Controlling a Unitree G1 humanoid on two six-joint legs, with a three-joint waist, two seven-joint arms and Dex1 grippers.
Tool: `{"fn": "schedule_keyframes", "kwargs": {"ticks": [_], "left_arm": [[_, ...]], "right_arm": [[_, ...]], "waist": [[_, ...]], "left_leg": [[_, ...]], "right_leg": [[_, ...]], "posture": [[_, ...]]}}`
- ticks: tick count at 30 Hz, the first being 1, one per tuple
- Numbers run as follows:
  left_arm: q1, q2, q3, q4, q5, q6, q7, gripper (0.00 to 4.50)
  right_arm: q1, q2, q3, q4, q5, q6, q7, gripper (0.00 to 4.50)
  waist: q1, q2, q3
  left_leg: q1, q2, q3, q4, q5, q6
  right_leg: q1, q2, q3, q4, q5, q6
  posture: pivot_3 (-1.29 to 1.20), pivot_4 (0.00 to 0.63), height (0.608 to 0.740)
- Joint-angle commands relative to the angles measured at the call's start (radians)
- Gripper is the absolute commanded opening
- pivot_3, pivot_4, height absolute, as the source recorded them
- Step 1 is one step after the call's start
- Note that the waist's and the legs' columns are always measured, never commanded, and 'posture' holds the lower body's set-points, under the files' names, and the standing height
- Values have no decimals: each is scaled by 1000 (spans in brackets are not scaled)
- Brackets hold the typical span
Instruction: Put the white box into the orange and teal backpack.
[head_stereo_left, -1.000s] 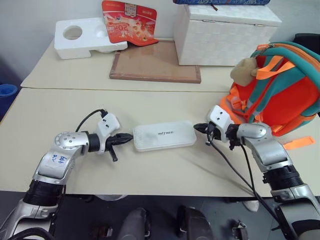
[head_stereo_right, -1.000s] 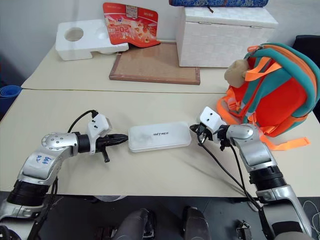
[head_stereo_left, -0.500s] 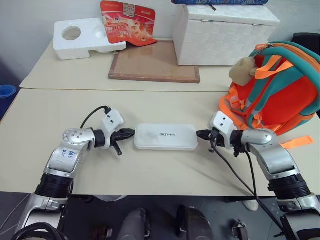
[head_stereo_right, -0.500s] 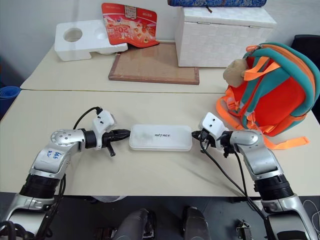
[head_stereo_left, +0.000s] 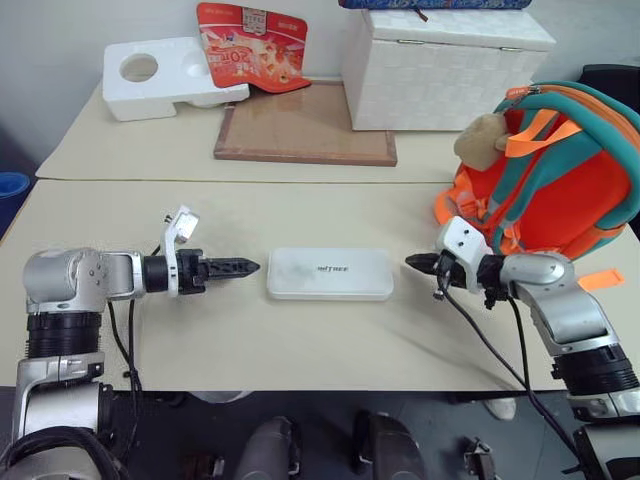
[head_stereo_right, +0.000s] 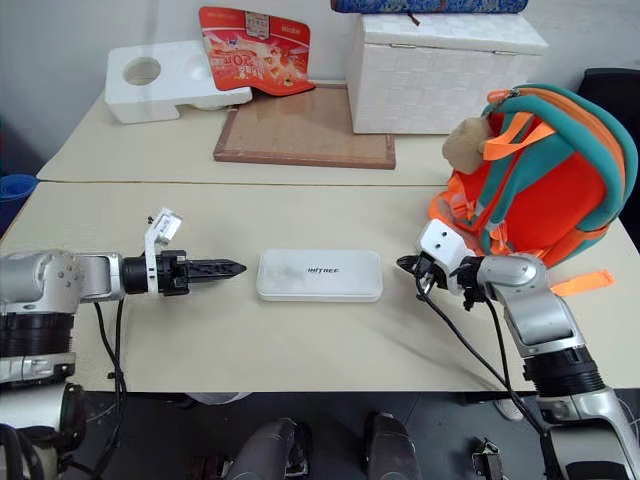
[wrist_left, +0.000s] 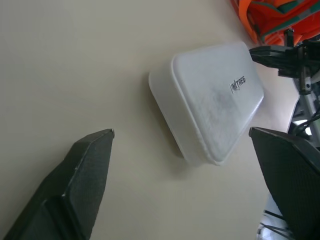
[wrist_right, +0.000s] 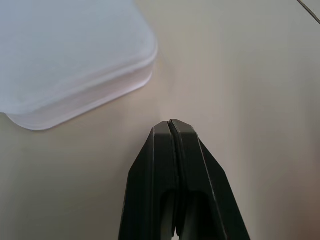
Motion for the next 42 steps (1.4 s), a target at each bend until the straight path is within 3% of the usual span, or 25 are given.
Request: {"fn": "schedule_keyframes", "kwargs": {"ticks": [1, 7, 13, 18, 22, 30, 36, 39, 42], "left_arm": [[-45, -4, -20, 65, -9, 52, 11, 4485], [-94, -90, -91, 100, 11, 50, 50, 4485], [-142, -250, -61, 115, -11, 109, 112, 4485], [-172, -281, -62, 159, -2, 111, 122, 4485], [-220, -277, -45, 211, -6, 91, 110, 3708], [-240, -204, -47, 186, -53, 133, 60, 1446], [-193, -190, 1, 67, -166, 154, 48, 1331], [-176, -203, 75, 24, -234, 154, 91, 1331], [-168, -217, 146, -3, -295, 154, 145, 1331]], "right_arm": [[-7, -1, -10, -21, 10, -15, 20, 0], [-15, 29, 8, -26, 24, -10, 44, 0], [3, 62, 8, -50, 27, 16, 29, 0], [22, 71, -21, -74, 54, 46, 20, 0], [63, 59, -41, -101, 66, 55, 9, 0], [128, 46, -74, -135, 76, 56, -15, 0], [205, 71, -234, -226, 168, 159, -117, 0], [276, 68, -401, -318, 266, 277, -184, 563], [332, 49, -530, -391, 329, 356, -228, 1623]], "waist": [[2, 0, 0], [5, 0, 0], [18, 0, 0], [23, 0, 0], [24, 0, 0], [19, -1, 0], [14, -1, 0], [20, -1, 0], [26, -1, 0]], "left_leg": [[0, 0, 0, 0, 0, 0], [1, -1, -2, 0, 0, 0], [2, -2, -3, 1, 1, 0], [3, -2, -3, 1, 1, 0], [3, -2, -4, 1, 1, 0], [3, -2, -3, 1, 1, -1], [2, -2, -4, 0, 1, -1], [2, -2, -4, 0, 1, -1], [2, -1, -5, 0, 1, -1]], "right_leg": [[0, 0, 0, 0, 0, 0], [2, -1, 2, 1, 0, 0], [5, -1, 6, 0, 0, 0], [5, -1, 6, 0, 0, 0], [5, -1, 6, 0, 0, 0], [5, 0, 7, 0, 0, 0], [4, 0, 7, 0, 0, 0], [4, 0, 7, 0, 0, 0], [5, -1, 7, 0, 0, 0]], "posture": [[0, 150, 740], [0, 150, 740], [0, 150, 740], [0, 150, 740], [0, 150, 740], [0, 150, 740], [0, 150, 740], [0, 150, 740], [0, 150, 740]]}}
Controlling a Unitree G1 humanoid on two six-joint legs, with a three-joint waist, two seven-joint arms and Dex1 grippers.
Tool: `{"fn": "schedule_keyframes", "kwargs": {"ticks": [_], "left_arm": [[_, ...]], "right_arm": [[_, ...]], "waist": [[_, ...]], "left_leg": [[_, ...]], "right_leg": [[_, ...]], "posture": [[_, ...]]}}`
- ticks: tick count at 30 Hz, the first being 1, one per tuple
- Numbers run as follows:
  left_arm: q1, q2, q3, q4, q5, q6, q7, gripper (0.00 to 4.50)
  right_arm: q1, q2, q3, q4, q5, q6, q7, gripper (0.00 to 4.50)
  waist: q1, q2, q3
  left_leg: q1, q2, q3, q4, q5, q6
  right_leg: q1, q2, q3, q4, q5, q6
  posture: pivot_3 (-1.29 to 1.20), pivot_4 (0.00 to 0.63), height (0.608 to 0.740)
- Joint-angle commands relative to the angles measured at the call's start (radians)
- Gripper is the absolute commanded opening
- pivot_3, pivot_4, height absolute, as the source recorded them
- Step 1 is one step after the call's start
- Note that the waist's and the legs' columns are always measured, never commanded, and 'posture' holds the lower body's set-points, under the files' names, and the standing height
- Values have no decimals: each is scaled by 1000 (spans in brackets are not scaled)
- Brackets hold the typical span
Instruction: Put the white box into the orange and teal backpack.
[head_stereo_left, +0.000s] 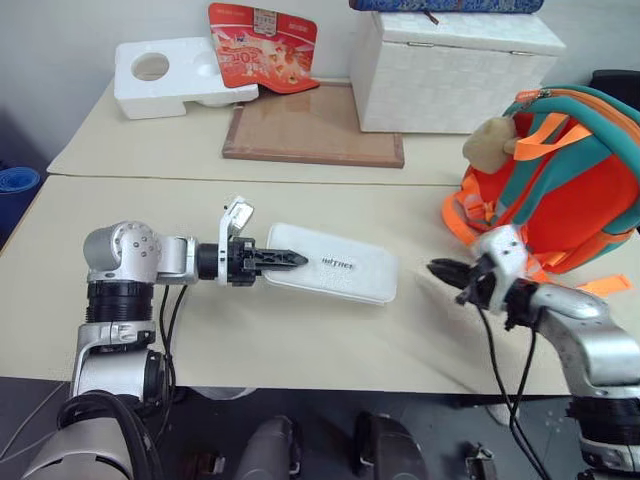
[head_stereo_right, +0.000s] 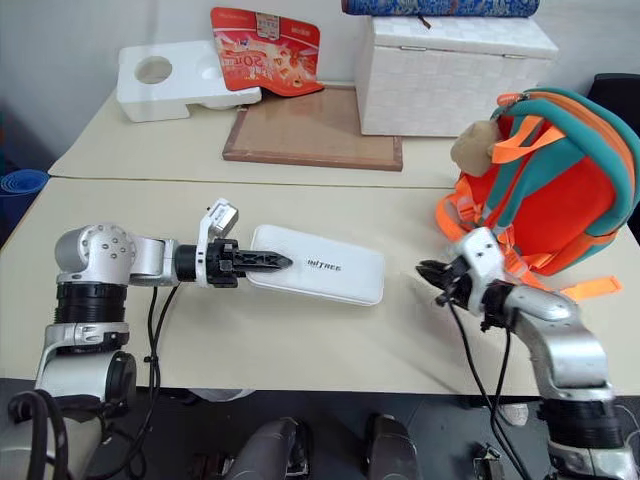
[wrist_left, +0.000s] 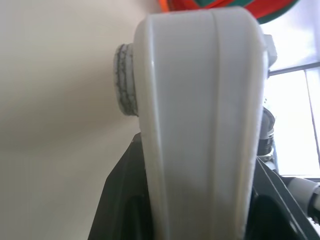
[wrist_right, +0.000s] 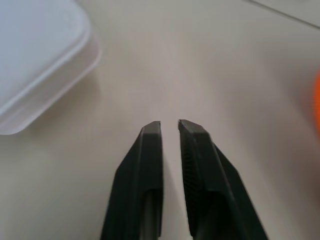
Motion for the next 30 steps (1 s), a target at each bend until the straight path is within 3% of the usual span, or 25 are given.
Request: {"fn": "schedule_keyframes", "kwargs": {"ticks": [1, 4, 9, 17, 20, 24, 30], "left_arm": [[2, -11, 123, -68, -108, -2, 50, 1331], [9, 12, 208, -103, -239, -2, 67, 1331], [-16, 69, 252, -109, -401, -2, 125, 1331], [-90, 69, 321, -87, -394, -36, 211, 1331], [-88, 66, 331, -92, -386, -61, 242, 1331], [-64, 50, 306, -132, -382, -111, 233, 1331], [-100, 65, 266, -93, -334, -195, 223, 1331]], "right_arm": [[32, -17, -196, -104, 108, 104, -78, 1899], [-16, 18, -321, -103, 169, 161, -206, 2859], [-143, 101, -295, 6, 157, 130, -345, 4484], [-490, 253, -308, 381, 228, 16, -437, 4484], [-554, 249, -248, 479, 197, -65, -375, 4484], [-519, 192, -158, 443, 229, -44, -182, 3312], [-467, 97, -101, 378, 271, 33, -39, 1339]], "waist": [[0, 0, 0], [-3, 0, 0], [-24, 0, 0], [-31, 0, 0], [-29, 0, 0], [-30, 0, 0], [-28, 0, 0]], "left_leg": [[0, 0, 0, 0, 0, 0], [0, 0, 0, 0, 0, 0], [2, 2, 1, -1, -1, -3], [0, 0, 4, -2, 1, -1], [-3, 0, 5, -2, 1, -1], [-4, -1, 7, -2, 1, -1], [-3, -1, 8, -2, 1, -1]], "right_leg": [[0, 0, 0, 0, 0, 0], [0, 0, 1, 0, 0, 0], [0, 0, 2, 1, -1, -1], [-6, 1, 5, 5, -1, -1], [-10, 2, 8, 7, -1, -1], [-12, 2, 10, 7, -1, -1], [-12, 2, 11, 7, -1, -1]], "posture": [[0, 150, 740], [0, 150, 740], [0, 150, 740], [0, 150, 740], [0, 150, 740], [0, 150, 740], [0, 150, 740]]}}
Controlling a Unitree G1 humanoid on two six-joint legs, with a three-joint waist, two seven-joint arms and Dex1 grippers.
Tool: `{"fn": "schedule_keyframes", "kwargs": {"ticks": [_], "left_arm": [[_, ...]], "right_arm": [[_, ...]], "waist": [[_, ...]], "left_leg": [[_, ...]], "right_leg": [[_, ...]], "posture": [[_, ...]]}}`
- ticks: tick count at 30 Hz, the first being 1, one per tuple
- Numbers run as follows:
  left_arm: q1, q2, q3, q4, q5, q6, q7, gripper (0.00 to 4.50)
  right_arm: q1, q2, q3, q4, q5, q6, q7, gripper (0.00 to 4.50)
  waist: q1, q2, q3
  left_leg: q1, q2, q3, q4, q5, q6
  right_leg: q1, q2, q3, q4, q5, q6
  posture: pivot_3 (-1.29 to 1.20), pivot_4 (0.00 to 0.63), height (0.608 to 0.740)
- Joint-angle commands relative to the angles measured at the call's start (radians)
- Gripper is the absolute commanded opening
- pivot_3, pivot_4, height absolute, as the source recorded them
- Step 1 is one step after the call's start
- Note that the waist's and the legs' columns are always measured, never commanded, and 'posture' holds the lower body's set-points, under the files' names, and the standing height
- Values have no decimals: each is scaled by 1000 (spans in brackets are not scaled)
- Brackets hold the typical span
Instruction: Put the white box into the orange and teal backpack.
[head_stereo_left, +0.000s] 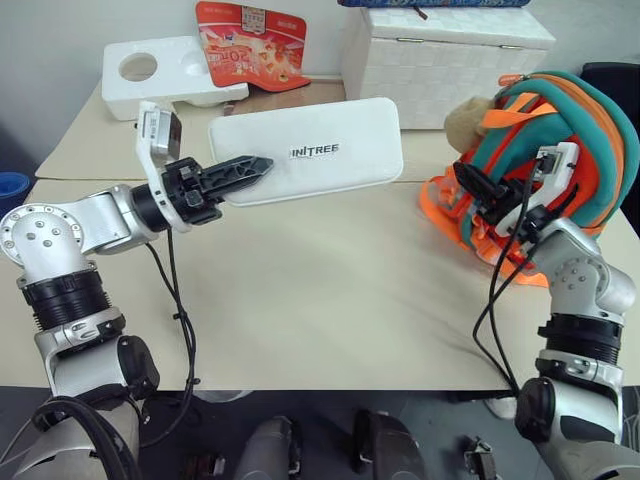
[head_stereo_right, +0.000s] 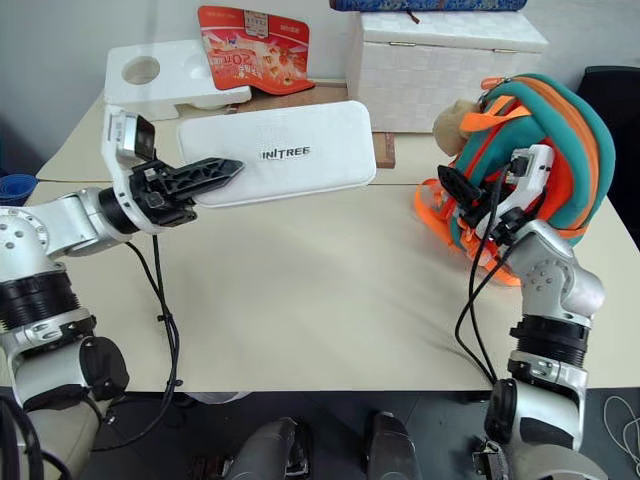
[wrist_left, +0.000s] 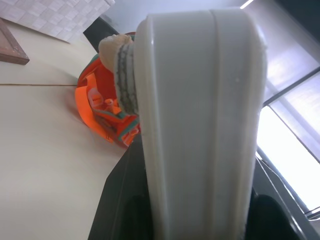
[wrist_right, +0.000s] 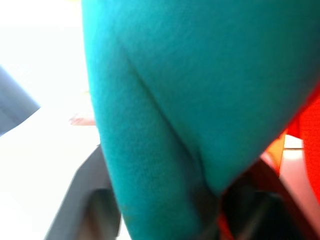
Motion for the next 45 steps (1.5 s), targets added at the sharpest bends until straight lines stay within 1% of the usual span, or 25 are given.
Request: {"fn": "schedule_keyframes", "kwargs": {"ticks": [1, 4, 6, 7, 9, 12, 14, 17, 19, 22, 26, 29, 32, 35, 41, 45], "left_arm": [[-39, 30, 6, 4, 13, -66, -28, 1331], [-36, 60, -5, 10, 27, -88, -53, 1331], [-34, 84, -24, 7, 55, -121, -78, 1331], [-34, 99, -43, 2, 78, -148, -98, 1331], [-34, 117, -70, 0, 107, -182, -127, 1331], [-3, 163, -214, -98, 273, -444, -312, 1331], [-9, 171, -283, -115, 345, -544, -380, 1331], [-40, 166, -323, -106, 370, -598, -456, 1331], [-51, 166, -340, -110, 372, -608, -494, 1331], [-38, 181, -407, -152, 451, -704, -550, 1331], [-49, 174, -431, -191, 486, -749, -572, 1331], [-61, 157, -448, -204, 509, -788, -589, 1331], [-86, 138, -468, -180, 535, -823, -608, 1331], [-111, 134, -503, -137, 570, -859, -667, 1331], [-186, 142, -567, -63, 624, -914, -816, 1331], [-233, 137, -586, -24, 659, -947, -873, 1331]], "right_arm": [[35, -58, 17, -99, 56, 47, 91, 952], [70, -80, 21, -180, 105, 99, 120, 20], [109, -119, 20, -279, 178, 174, 160, 20], [142, -161, 21, -347, 225, 221, 199, 20], [179, -209, 20, -419, 278, 272, 235, 20], [267, -344, -25, -559, 439, 383, 350, 20], [317, -402, -43, -624, 506, 405, 409, 20], [330, -453, -74, -660, 617, 433, 424, 20], [317, -481, -83, -651, 657, 444, 420, 20], [303, -528, -97, -609, 694, 454, 426, 20], [344, -595, -109, -605, 682, 446, 518, 20], [379, -667, -102, -588, 636, 432, 638, 20], [375, -711, -67, -555, 578, 397, 709, 20], [349, -742, -35, -526, 544, 375, 769, 20], [270, -758, 54, -458, 468, 338, 820, 20], [252, -749, 80, -447, 443, 329, 828, 20]], "waist": [[0, 0, 0], [-1, 0, 0], [-2, 0, 0], [-1, 0, 0], [3, 0, 0], [8, -1, 1], [17, -1, 1], [23, -2, 1], [23, -3, 1], [26, -3, 2], [31, -3, 2], [33, -4, 2], [32, -4, 2], [30, -4, 2], [30, -4, 2], [31, -4, 2]], "left_leg": [[0, 0, 0, 0, 0, 0], [0, 1, 1, -1, 0, 0], [0, 1, 3, -1, 0, 0], [0, 1, 3, -1, 0, 0], [0, 1, 3, -2, 0, 0], [0, 1, 4, -1, 0, 0], [0, 0, 4, -1, 0, 0], [0, 1, 5, -1, -1, 0], [0, 1, 5, -1, -1, 0], [0, 2, 5, -1, -1, 0], [0, 1, 5, 0, -1, 2], [-1, 1, 4, 1, -2, 3], [-1, 0, 5, 2, -3, 6], [-2, 0, 5, 2, -3, 6], [-1, 0, 5, 2, -3, 6], [-3, 0, 5, 3, -3, 6]], "right_leg": [[0, 0, 0, 0, 0, 0], [-1, 1, 0, 0, 0, 0], [-2, 1, 2, 0, 0, 0], [-2, 1, 2, 0, 0, 0], [-3, 1, 2, 0, 0, 0], [-3, 0, 1, 0, 0, 0], [-2, 0, 1, -2, 0, 0], [-2, 0, 1, -2, 0, 1], [-2, 0, 2, -1, 1, 1], [-2, -2, 3, -2, 1, 1], [-2, -2, 2, -2, 1, 1], [-2, -2, 1, -3, 1, 1], [-1, -2, 2, -4, 2, 3], [0, -2, 2, -5, 2, 4], [0, -2, 0, -5, 2, 4], [-1, -2, -3, -5, 2, 4]], "posture": [[0, 150, 740], [0, 150, 740], [0, 150, 740], [0, 150, 740], [0, 150, 740], [0, 150, 740], [0, 150, 740], [0, 150, 740], [0, 150, 740], [0, 150, 740], [0, 150, 740], [0, 150, 740], [0, 150, 740], [0, 150, 740], [0, 150, 740], [0, 150, 740]]}}
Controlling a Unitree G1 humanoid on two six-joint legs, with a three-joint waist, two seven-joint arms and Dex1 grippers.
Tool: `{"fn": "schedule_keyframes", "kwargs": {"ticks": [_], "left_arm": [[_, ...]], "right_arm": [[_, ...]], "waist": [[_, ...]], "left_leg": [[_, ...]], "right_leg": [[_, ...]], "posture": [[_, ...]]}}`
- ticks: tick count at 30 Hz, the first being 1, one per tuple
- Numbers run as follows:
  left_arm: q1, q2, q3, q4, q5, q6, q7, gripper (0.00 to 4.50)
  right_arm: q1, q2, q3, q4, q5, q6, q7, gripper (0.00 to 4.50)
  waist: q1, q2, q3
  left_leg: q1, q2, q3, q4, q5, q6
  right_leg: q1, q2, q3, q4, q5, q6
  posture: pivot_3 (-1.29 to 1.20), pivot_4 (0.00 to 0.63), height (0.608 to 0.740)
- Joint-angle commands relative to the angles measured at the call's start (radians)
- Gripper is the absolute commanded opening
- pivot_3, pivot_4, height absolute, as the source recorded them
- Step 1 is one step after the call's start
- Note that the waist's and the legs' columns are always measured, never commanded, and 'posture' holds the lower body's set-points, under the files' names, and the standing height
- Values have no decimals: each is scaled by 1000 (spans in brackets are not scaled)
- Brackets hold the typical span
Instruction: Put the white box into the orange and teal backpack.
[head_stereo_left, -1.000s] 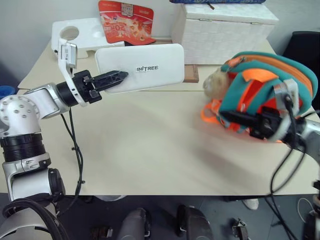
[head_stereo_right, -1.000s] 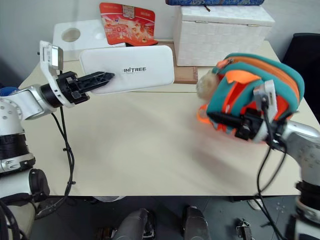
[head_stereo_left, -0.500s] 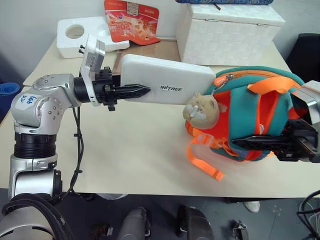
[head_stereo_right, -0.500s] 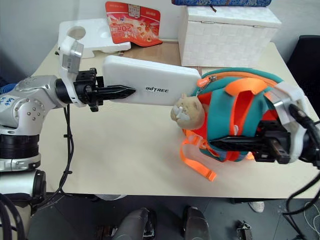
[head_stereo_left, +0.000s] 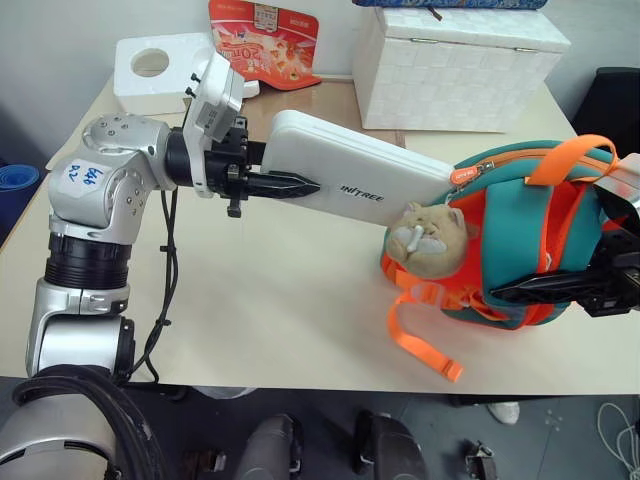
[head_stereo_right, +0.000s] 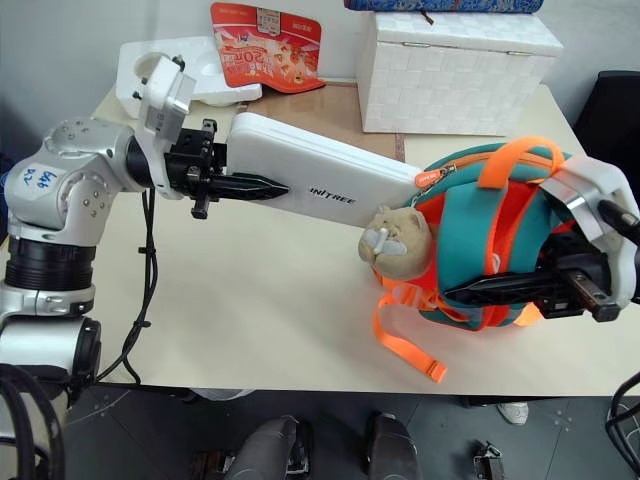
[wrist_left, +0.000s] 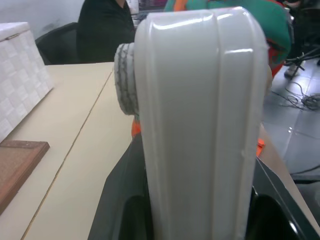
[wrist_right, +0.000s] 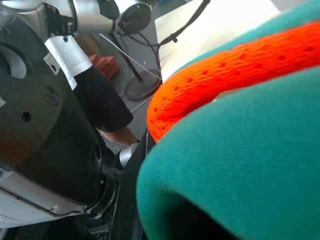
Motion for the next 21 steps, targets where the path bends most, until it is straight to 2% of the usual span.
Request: {"fn": "schedule_keyframes", "kwargs": {"ticks": [1, 7, 12, 16, 21], "left_arm": [[-57, -11, -35, 7, 40, -77, -80, 1331], [-163, -83, -86, 161, 148, -212, -121, 1331], [-237, -116, -59, 264, 163, -254, -141, 1331], [-226, -220, -58, 320, 199, -336, -66, 1331], [-182, -320, -27, 328, 207, -359, 43, 1331]], "right_arm": [[-32, -6, -3, 0, -5, -12, 5, 20], [-59, 24, 27, -6, -12, -12, -24, 20], [-49, 40, 18, -24, -8, -11, -41, 20], [-29, 64, -23, -70, 46, 11, -87, 20], [-13, 78, -38, -97, 71, 17, -136, 20]], "waist": [[0, 0, 0], [1, 0, 0], [-2, 0, 0], [1, -1, 0], [1, -1, 1]], "left_leg": [[0, 0, 0, 0, 0, 0], [-1, 0, -1, 2, 0, 0], [-3, 0, -1, 2, 0, 0], [-3, 0, -2, 3, 0, 1], [-13, 0, -9, 11, 0, 2]], "right_leg": [[0, 0, -1, 0, 0, 0], [0, 0, -6, 1, 0, 0], [-2, 0, -7, 1, 0, 0], [-2, 0, -7, 2, 0, 0], [-3, -1, -15, 2, 0, 1]], "posture": [[0, 150, 740], [0, 150, 740], [0, 150, 740], [0, 150, 740], [0, 150, 740]]}}
